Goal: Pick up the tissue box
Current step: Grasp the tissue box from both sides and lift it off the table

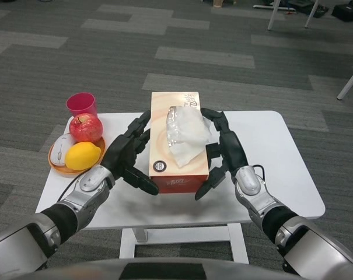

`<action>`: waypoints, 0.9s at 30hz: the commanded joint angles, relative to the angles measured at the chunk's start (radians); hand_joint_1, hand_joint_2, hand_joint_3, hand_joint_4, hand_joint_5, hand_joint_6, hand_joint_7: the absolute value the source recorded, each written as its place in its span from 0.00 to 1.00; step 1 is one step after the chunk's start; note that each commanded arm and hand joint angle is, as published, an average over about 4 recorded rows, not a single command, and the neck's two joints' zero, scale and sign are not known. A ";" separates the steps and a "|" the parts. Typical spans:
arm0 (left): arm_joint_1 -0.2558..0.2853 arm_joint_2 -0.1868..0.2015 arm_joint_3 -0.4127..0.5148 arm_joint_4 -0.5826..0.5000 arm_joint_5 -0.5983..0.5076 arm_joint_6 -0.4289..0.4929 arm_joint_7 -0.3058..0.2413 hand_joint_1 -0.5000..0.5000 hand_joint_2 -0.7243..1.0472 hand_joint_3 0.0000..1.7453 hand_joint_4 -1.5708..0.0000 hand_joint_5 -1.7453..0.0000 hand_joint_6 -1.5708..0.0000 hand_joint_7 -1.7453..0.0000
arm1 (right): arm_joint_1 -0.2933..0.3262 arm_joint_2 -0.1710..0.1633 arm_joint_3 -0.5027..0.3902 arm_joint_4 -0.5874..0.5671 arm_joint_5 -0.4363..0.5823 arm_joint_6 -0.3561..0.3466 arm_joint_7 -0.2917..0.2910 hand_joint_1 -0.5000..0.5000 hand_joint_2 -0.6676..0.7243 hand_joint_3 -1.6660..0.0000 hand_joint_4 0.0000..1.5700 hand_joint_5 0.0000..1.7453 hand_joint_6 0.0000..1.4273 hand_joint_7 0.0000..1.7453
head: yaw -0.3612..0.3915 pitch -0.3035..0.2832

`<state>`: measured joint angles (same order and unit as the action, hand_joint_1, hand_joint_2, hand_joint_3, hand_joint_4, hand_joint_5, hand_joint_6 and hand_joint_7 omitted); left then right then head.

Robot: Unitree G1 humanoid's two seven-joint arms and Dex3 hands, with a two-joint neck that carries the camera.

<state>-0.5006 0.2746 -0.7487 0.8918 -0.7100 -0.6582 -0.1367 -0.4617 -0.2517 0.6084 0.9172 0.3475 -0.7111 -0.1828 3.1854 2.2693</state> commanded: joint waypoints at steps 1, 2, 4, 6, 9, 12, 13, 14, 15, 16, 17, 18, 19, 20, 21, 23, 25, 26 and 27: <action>-0.012 -0.023 0.015 -0.060 0.011 -0.029 -0.020 1.00 0.45 0.00 1.00 0.76 1.00 0.99 | 0.014 0.025 0.017 -0.033 -0.028 -0.005 0.037 0.38 0.64 1.00 0.73 0.78 0.00 0.52 | 0.002 0.002; -0.011 -0.022 0.016 -0.062 0.011 -0.029 -0.020 1.00 0.45 0.00 1.00 0.76 1.00 0.99 | 0.014 0.025 0.017 -0.034 -0.028 -0.005 0.037 0.38 0.64 1.00 0.73 0.78 0.00 0.52 | 0.002 0.002; -0.009 -0.020 0.019 -0.067 0.011 -0.029 -0.020 1.00 0.45 0.00 1.00 0.76 1.00 0.97 | 0.015 0.025 0.017 -0.038 -0.028 -0.005 0.037 0.38 0.64 1.00 0.72 0.78 0.00 0.52 | 0.003 0.002; -0.006 -0.017 0.025 -0.074 0.011 -0.029 -0.020 1.00 0.45 0.00 1.00 0.76 1.00 0.97 | 0.016 0.024 0.015 -0.044 -0.028 -0.005 0.037 0.38 0.64 1.00 0.71 0.78 0.00 0.52 | 0.003 0.002; -0.002 -0.014 0.032 -0.086 0.012 -0.029 -0.020 1.00 0.45 0.00 1.00 0.76 1.00 0.99 | 0.019 0.023 0.014 -0.052 -0.028 -0.005 0.037 0.38 0.64 1.00 0.71 0.78 0.00 0.52 | 0.002 0.002; 0.000 -0.012 0.037 -0.097 0.012 -0.029 -0.020 1.00 0.45 0.00 1.00 0.76 1.00 0.97 | 0.020 0.023 0.013 -0.060 -0.028 -0.005 0.037 0.38 0.64 1.00 0.70 0.78 0.00 0.52 | 0.003 0.002; 0.001 -0.012 0.038 -0.099 0.013 -0.029 -0.020 1.00 0.45 0.00 1.00 0.76 1.00 0.98 | 0.021 0.022 0.013 -0.063 -0.028 -0.005 0.037 0.38 0.64 0.99 0.69 0.78 0.00 0.52 | 0.004 0.002; 0.001 -0.011 0.039 -0.102 0.013 -0.029 -0.020 1.00 0.45 0.00 1.00 0.76 1.00 0.99 | 0.021 0.022 0.012 -0.065 -0.028 -0.005 0.037 0.38 0.64 0.99 0.69 0.78 0.00 0.52 | 0.004 0.002; 0.002 -0.010 0.040 -0.105 0.014 -0.029 -0.020 1.00 0.45 0.00 1.00 0.76 1.00 1.00 | 0.023 0.022 0.012 -0.069 -0.028 -0.005 0.037 0.38 0.64 0.99 0.69 0.78 0.00 0.52 | 0.005 0.002; 0.003 -0.010 0.042 -0.108 0.014 -0.029 -0.020 1.00 0.45 0.00 1.00 0.76 1.00 0.99 | 0.023 0.022 0.011 -0.070 -0.028 -0.005 0.037 0.38 0.64 0.99 0.69 0.78 0.00 0.52 | 0.004 0.002; 0.004 -0.009 0.043 -0.110 0.014 -0.029 -0.020 1.00 0.45 0.00 1.00 0.76 1.00 0.98 | 0.024 0.021 0.010 -0.073 -0.028 -0.005 0.037 0.38 0.64 1.00 0.69 0.78 0.00 0.52 | 0.004 0.002; 0.004 -0.008 0.043 -0.112 0.014 -0.029 -0.020 1.00 0.45 0.00 1.00 0.76 1.00 0.97 | 0.025 0.021 0.010 -0.074 -0.028 -0.005 0.037 0.38 0.64 1.00 0.69 0.78 0.00 0.52 | 0.004 0.001; 0.004 -0.008 0.043 -0.113 0.014 -0.029 -0.019 1.00 0.45 0.00 1.00 0.76 1.00 0.96 | 0.025 0.020 0.010 -0.075 -0.028 -0.005 0.037 0.38 0.64 1.00 0.69 0.78 0.00 0.52 | 0.004 0.001; 0.004 -0.007 0.044 -0.115 0.014 -0.029 -0.019 1.00 0.45 0.00 1.00 0.76 1.00 0.96 | 0.025 0.020 0.009 -0.077 -0.028 -0.005 0.037 0.38 0.64 1.00 0.69 0.78 0.00 0.52 | 0.004 0.002; 0.004 -0.007 0.045 -0.116 0.014 -0.029 -0.019 1.00 0.45 0.00 1.00 0.76 1.00 0.97 | 0.026 0.020 0.009 -0.078 -0.028 -0.005 0.037 0.38 0.64 1.00 0.69 0.79 0.00 0.52 | 0.004 0.002; 0.005 -0.006 0.046 -0.119 0.015 -0.029 -0.019 1.00 0.45 0.00 1.00 0.76 1.00 0.99 | 0.027 0.020 0.008 -0.081 -0.028 -0.005 0.037 0.38 0.64 1.00 0.69 0.79 0.00 0.52 | 0.004 0.002; 0.005 -0.005 0.045 -0.119 0.015 -0.029 -0.018 1.00 0.45 0.00 1.00 0.76 1.00 0.98 | 0.028 0.020 0.007 -0.083 -0.028 -0.005 0.037 0.38 0.64 1.00 0.69 0.78 0.00 0.52 | 0.003 0.002; 0.005 -0.005 0.045 -0.119 0.015 -0.029 -0.018 1.00 0.45 0.00 1.00 0.76 1.00 0.97 | 0.028 0.020 0.007 -0.085 -0.028 -0.005 0.037 0.38 0.64 1.00 0.69 0.78 0.00 0.52 | 0.003 0.002; 0.006 -0.005 0.046 -0.120 0.015 -0.029 -0.018 1.00 0.45 0.00 1.00 0.76 1.00 0.96 | 0.029 0.020 0.006 -0.086 -0.028 -0.005 0.037 0.38 0.64 1.00 0.69 0.78 0.00 0.52 | 0.003 0.001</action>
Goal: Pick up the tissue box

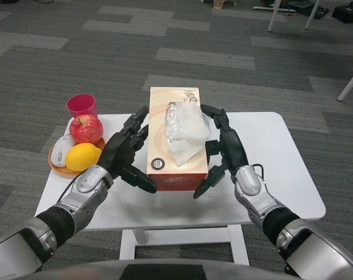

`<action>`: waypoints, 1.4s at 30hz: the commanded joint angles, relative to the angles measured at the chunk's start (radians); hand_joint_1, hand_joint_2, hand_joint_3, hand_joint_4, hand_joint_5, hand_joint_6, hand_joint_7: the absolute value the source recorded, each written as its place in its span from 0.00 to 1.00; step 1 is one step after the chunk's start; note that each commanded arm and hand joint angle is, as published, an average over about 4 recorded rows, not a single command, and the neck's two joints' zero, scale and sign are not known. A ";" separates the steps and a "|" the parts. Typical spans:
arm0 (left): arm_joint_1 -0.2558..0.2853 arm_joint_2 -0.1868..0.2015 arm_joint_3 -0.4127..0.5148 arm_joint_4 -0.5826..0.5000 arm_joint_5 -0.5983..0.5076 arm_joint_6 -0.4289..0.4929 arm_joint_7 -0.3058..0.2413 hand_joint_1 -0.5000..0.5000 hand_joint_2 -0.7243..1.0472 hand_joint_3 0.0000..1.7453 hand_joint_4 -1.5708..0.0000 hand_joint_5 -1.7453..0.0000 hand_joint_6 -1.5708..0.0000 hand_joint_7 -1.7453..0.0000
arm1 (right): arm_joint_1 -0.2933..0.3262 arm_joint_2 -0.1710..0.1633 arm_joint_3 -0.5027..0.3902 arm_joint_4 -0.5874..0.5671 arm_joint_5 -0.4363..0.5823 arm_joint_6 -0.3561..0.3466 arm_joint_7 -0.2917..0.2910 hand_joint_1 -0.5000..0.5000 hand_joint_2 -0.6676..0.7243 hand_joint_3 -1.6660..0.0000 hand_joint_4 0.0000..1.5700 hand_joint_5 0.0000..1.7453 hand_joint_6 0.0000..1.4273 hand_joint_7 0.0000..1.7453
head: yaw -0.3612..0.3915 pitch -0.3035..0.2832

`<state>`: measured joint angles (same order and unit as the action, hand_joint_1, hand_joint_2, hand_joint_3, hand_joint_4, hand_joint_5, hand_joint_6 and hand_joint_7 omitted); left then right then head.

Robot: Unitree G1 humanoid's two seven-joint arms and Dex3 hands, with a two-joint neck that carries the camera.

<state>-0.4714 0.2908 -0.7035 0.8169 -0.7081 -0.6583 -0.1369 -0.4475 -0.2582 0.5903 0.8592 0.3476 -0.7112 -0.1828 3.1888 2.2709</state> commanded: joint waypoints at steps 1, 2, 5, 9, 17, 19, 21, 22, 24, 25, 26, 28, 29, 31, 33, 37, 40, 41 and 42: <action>-0.023 -0.021 0.001 -0.046 0.013 -0.029 -0.018 1.00 0.45 0.00 1.00 0.76 1.00 0.97 | 0.015 0.027 0.023 -0.029 -0.029 -0.005 0.037 0.38 0.64 1.00 0.69 0.78 0.00 0.52 | 0.000 0.000; -0.023 -0.021 0.003 -0.048 0.014 -0.029 -0.018 1.00 0.45 0.00 1.00 0.76 1.00 0.97 | 0.016 0.027 0.022 -0.031 -0.029 -0.005 0.037 0.38 0.64 0.99 0.69 0.78 0.00 0.52 | 0.000 0.000; -0.021 -0.020 0.007 -0.054 0.015 -0.029 -0.018 1.00 0.45 0.00 1.00 0.76 1.00 0.97 | 0.018 0.027 0.020 -0.035 -0.029 -0.005 0.037 0.38 0.64 0.98 0.69 0.78 0.00 0.52 | 0.001 0.001; -0.021 -0.019 0.008 -0.058 0.016 -0.029 -0.018 1.00 0.45 0.00 1.00 0.76 1.00 0.96 | 0.018 0.027 0.020 -0.036 -0.029 -0.005 0.037 0.38 0.64 1.00 0.69 0.78 0.00 0.52 | 0.000 0.001; -0.021 -0.019 0.012 -0.061 0.018 -0.029 -0.018 1.00 0.46 0.00 1.00 0.76 1.00 1.00 | 0.018 0.027 0.019 -0.042 -0.029 -0.005 0.037 0.38 0.64 1.00 0.69 0.78 0.00 0.52 | 0.000 0.001; -0.021 -0.019 0.013 -0.063 0.018 -0.029 -0.018 1.00 0.45 0.00 1.00 0.76 1.00 0.99 | 0.018 0.027 0.019 -0.044 -0.029 -0.005 0.037 0.38 0.64 1.00 0.69 0.78 0.00 0.53 | 0.000 0.001; -0.021 -0.019 0.013 -0.064 0.018 -0.029 -0.018 1.00 0.48 0.00 1.00 0.76 1.00 0.97 | 0.018 0.026 0.019 -0.046 -0.029 -0.005 0.037 0.38 0.64 1.00 0.68 0.78 0.00 0.53 | -0.001 0.001; -0.021 -0.019 0.014 -0.066 0.018 -0.029 -0.018 1.00 0.48 0.00 1.00 0.76 1.00 0.96 | 0.018 0.025 0.019 -0.048 -0.029 -0.005 0.037 0.38 0.64 1.00 0.68 0.78 0.00 0.53 | -0.001 0.002; -0.021 -0.018 0.014 -0.068 0.018 -0.029 -0.018 1.00 0.49 0.00 1.00 0.76 1.00 0.96 | 0.018 0.025 0.019 -0.051 -0.029 -0.005 0.037 0.38 0.64 1.00 0.69 0.78 0.00 0.52 | -0.001 0.002; -0.021 -0.018 0.015 -0.070 0.018 -0.029 -0.018 1.00 0.49 0.00 1.00 0.76 1.00 0.97 | 0.018 0.025 0.019 -0.053 -0.029 -0.005 0.037 0.38 0.64 1.00 0.69 0.78 0.00 0.52 | -0.001 0.002; -0.021 -0.018 0.015 -0.072 0.018 -0.029 -0.018 1.00 0.50 0.00 1.00 0.76 1.00 0.98 | 0.018 0.025 0.019 -0.054 -0.029 -0.005 0.037 0.38 0.64 1.00 0.69 0.78 0.00 0.52 | -0.001 0.002; -0.021 -0.017 0.015 -0.075 0.018 -0.029 -0.018 1.00 0.50 0.00 1.00 0.76 1.00 0.98 | 0.018 0.025 0.019 -0.056 -0.029 -0.005 0.037 0.38 0.64 1.00 0.68 0.78 0.00 0.54 | -0.001 0.002; -0.021 -0.016 0.015 -0.076 0.018 -0.029 -0.018 1.00 0.50 0.00 1.00 0.76 1.00 0.97 | 0.018 0.025 0.018 -0.057 -0.029 -0.005 0.037 0.38 0.64 1.00 0.68 0.78 0.00 0.55 | -0.001 0.002; -0.020 -0.015 0.015 -0.078 0.018 -0.029 -0.018 1.00 0.48 0.00 1.00 0.76 1.00 0.96 | 0.018 0.025 0.017 -0.059 -0.029 -0.005 0.037 0.38 0.61 1.00 0.67 0.78 0.00 0.56 | -0.001 0.002; -0.019 -0.014 0.015 -0.079 0.018 -0.029 -0.018 1.00 0.48 0.00 1.00 0.76 1.00 0.97 | 0.018 0.025 0.015 -0.062 -0.029 -0.005 0.037 0.38 0.61 1.00 0.67 0.81 0.00 0.56 | 0.000 0.002; -0.019 -0.013 0.017 -0.083 0.018 -0.029 -0.018 1.00 0.50 0.00 1.00 0.76 1.00 0.97 | 0.020 0.024 0.014 -0.066 -0.029 -0.005 0.037 0.38 0.62 1.00 0.67 0.82 0.00 0.56 | 0.000 0.002; -0.019 -0.012 0.019 -0.086 0.018 -0.029 -0.018 1.00 0.50 0.00 1.00 0.76 1.00 0.98 | 0.020 0.024 0.014 -0.069 -0.029 -0.005 0.036 0.39 0.61 1.00 0.67 0.82 0.00 0.56 | 0.000 0.002; -0.019 -0.012 0.019 -0.087 0.018 -0.029 -0.018 1.00 0.50 0.00 1.00 0.76 1.00 0.97 | 0.020 0.024 0.014 -0.070 -0.029 -0.005 0.036 0.40 0.60 1.00 0.67 0.82 0.00 0.56 | 0.000 0.002; -0.019 -0.012 0.019 -0.088 0.018 -0.029 -0.018 1.00 0.50 0.00 1.00 0.76 1.00 0.97 | 0.020 0.024 0.014 -0.071 -0.029 -0.005 0.036 0.41 0.59 1.00 0.66 0.82 0.00 0.56 | 0.000 0.002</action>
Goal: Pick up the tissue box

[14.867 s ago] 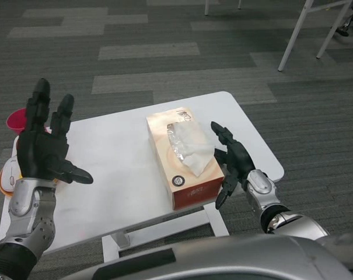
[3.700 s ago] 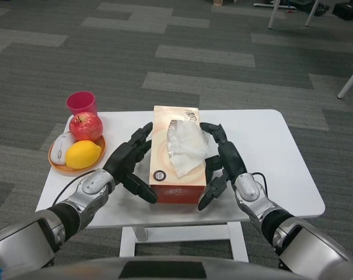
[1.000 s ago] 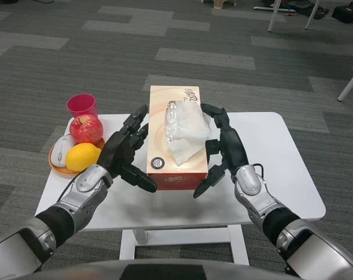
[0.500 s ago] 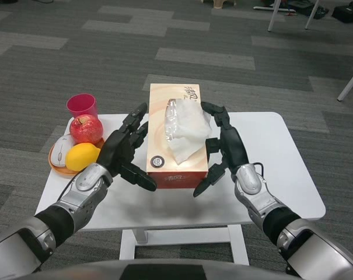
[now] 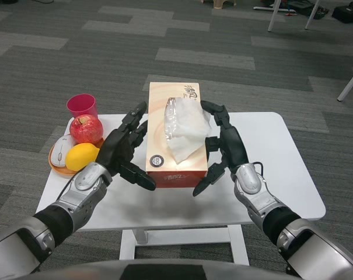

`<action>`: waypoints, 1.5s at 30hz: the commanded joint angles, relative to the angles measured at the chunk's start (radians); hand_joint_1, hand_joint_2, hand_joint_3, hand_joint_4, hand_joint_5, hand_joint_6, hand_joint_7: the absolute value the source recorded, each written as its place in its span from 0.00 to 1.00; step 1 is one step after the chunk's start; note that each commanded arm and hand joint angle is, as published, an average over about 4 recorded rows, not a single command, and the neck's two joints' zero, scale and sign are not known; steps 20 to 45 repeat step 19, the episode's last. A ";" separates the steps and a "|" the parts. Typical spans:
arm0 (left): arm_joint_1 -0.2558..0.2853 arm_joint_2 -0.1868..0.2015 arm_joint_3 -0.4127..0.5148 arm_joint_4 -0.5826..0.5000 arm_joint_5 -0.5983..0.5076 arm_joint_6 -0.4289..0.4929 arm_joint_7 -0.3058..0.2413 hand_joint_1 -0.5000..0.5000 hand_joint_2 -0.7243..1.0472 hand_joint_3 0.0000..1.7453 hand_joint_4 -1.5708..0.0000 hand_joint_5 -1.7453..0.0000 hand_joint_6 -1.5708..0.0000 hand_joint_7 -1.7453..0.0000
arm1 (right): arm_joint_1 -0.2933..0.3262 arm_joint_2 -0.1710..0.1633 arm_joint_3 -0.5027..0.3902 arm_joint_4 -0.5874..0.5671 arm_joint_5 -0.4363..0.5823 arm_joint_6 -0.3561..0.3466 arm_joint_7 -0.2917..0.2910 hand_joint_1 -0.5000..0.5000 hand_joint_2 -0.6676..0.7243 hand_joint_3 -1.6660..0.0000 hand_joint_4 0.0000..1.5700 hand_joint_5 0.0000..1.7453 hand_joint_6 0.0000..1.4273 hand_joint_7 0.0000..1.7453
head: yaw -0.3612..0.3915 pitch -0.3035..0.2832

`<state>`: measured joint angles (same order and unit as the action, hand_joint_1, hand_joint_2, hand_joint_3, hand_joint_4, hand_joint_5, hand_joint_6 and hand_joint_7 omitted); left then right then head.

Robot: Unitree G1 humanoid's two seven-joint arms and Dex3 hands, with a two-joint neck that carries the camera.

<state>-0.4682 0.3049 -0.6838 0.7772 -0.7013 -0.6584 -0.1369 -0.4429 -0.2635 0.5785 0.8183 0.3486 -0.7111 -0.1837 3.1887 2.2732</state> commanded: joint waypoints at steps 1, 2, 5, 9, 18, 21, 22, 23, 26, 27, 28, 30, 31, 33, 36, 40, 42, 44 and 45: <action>-0.022 -0.026 0.000 -0.049 0.011 -0.029 -0.018 1.00 0.50 0.00 1.00 0.76 1.00 0.98 | 0.015 0.029 0.026 -0.031 -0.030 -0.005 0.036 0.41 0.59 1.00 0.66 0.83 0.00 0.56 | 0.000 0.000; -0.022 -0.026 0.000 -0.049 0.011 -0.029 -0.018 1.00 0.50 0.00 1.00 0.76 1.00 0.99 | 0.016 0.029 0.027 -0.033 -0.030 -0.005 0.036 0.40 0.59 1.00 0.65 0.83 0.00 0.56 | 0.000 0.000; -0.021 -0.025 0.001 -0.050 0.011 -0.030 -0.018 1.00 0.50 0.00 1.00 0.76 1.00 1.00 | 0.017 0.029 0.027 -0.037 -0.030 -0.005 0.036 0.41 0.59 1.00 0.65 0.83 0.00 0.56 | -0.001 0.000; -0.021 -0.026 0.000 -0.050 0.011 -0.029 -0.018 1.00 0.50 0.00 1.00 0.76 1.00 1.00 | 0.019 0.028 0.027 -0.038 -0.030 -0.005 0.036 0.42 0.59 1.00 0.65 0.83 0.00 0.56 | -0.002 -0.001; -0.020 -0.024 0.001 -0.054 0.012 -0.030 -0.018 1.00 0.50 0.00 1.00 0.76 1.00 0.97 | 0.022 0.027 0.027 -0.049 -0.030 -0.005 0.036 0.42 0.59 0.98 0.64 0.83 0.00 0.56 | -0.002 -0.003; -0.020 -0.024 0.001 -0.055 0.012 -0.030 -0.018 1.00 0.50 0.00 1.00 0.76 1.00 0.96 | 0.022 0.027 0.027 -0.050 -0.030 -0.005 0.035 0.42 0.59 0.97 0.64 0.83 0.00 0.56 | -0.002 -0.002; -0.020 -0.024 0.001 -0.055 0.012 -0.030 -0.018 1.00 0.50 0.00 1.00 0.76 1.00 0.96 | 0.022 0.027 0.027 -0.050 -0.030 -0.005 0.035 0.42 0.59 0.97 0.64 0.83 0.00 0.56 | -0.002 -0.002; -0.020 -0.024 0.001 -0.055 0.012 -0.030 -0.018 1.00 0.50 0.00 1.00 0.76 1.00 0.96 | 0.022 0.027 0.027 -0.050 -0.030 -0.005 0.035 0.42 0.59 0.97 0.64 0.83 0.00 0.56 | -0.002 -0.002; -0.020 -0.024 0.001 -0.055 0.012 -0.030 -0.018 1.00 0.50 0.00 1.00 0.76 1.00 0.96 | 0.022 0.027 0.027 -0.050 -0.030 -0.005 0.035 0.42 0.59 0.97 0.64 0.83 0.00 0.56 | -0.002 -0.002; -0.020 -0.024 0.001 -0.055 0.012 -0.030 -0.018 1.00 0.50 0.00 1.00 0.76 1.00 0.96 | 0.022 0.027 0.027 -0.050 -0.030 -0.005 0.035 0.42 0.59 0.97 0.64 0.83 0.00 0.56 | -0.002 -0.002; -0.020 -0.024 0.001 -0.055 0.012 -0.030 -0.018 1.00 0.50 0.00 1.00 0.76 1.00 0.96 | 0.022 0.027 0.027 -0.050 -0.030 -0.005 0.035 0.42 0.59 0.97 0.64 0.83 0.00 0.56 | -0.002 -0.002; -0.020 -0.024 0.001 -0.055 0.012 -0.030 -0.018 1.00 0.50 0.00 1.00 0.76 1.00 0.96 | 0.022 0.027 0.027 -0.050 -0.030 -0.005 0.035 0.42 0.59 0.97 0.64 0.83 0.00 0.56 | -0.002 -0.002; -0.020 -0.024 0.001 -0.055 0.012 -0.030 -0.018 1.00 0.50 0.00 1.00 0.76 1.00 0.96 | 0.022 0.027 0.027 -0.050 -0.030 -0.005 0.035 0.42 0.59 0.97 0.64 0.83 0.00 0.56 | -0.002 -0.002; -0.020 -0.024 0.001 -0.055 0.012 -0.030 -0.018 1.00 0.50 0.00 1.00 0.76 1.00 0.96 | 0.022 0.027 0.027 -0.050 -0.030 -0.005 0.035 0.42 0.59 0.97 0.64 0.83 0.00 0.56 | -0.002 -0.002; -0.020 -0.024 0.001 -0.055 0.012 -0.030 -0.018 1.00 0.50 0.00 1.00 0.76 1.00 0.96 | 0.022 0.027 0.027 -0.050 -0.030 -0.005 0.035 0.42 0.59 0.97 0.64 0.83 0.00 0.56 | -0.002 -0.002; -0.020 -0.024 0.001 -0.055 0.012 -0.030 -0.018 1.00 0.50 0.00 1.00 0.76 1.00 0.96 | 0.022 0.027 0.027 -0.050 -0.030 -0.005 0.035 0.42 0.59 0.97 0.64 0.83 0.00 0.56 | -0.002 -0.002; -0.020 -0.024 0.001 -0.055 0.012 -0.030 -0.018 1.00 0.50 0.00 1.00 0.76 1.00 0.96 | 0.022 0.027 0.027 -0.050 -0.030 -0.005 0.035 0.42 0.59 0.97 0.64 0.83 0.00 0.56 | -0.002 -0.002; -0.020 -0.024 0.001 -0.055 0.012 -0.030 -0.018 1.00 0.50 0.00 1.00 0.76 1.00 0.96 | 0.022 0.027 0.027 -0.050 -0.030 -0.005 0.035 0.42 0.59 0.97 0.64 0.83 0.00 0.56 | -0.002 -0.002; -0.020 -0.024 0.001 -0.055 0.012 -0.030 -0.018 1.00 0.50 0.00 1.00 0.76 1.00 0.96 | 0.022 0.027 0.027 -0.050 -0.030 -0.005 0.035 0.42 0.59 0.97 0.64 0.83 0.00 0.56 | -0.002 -0.002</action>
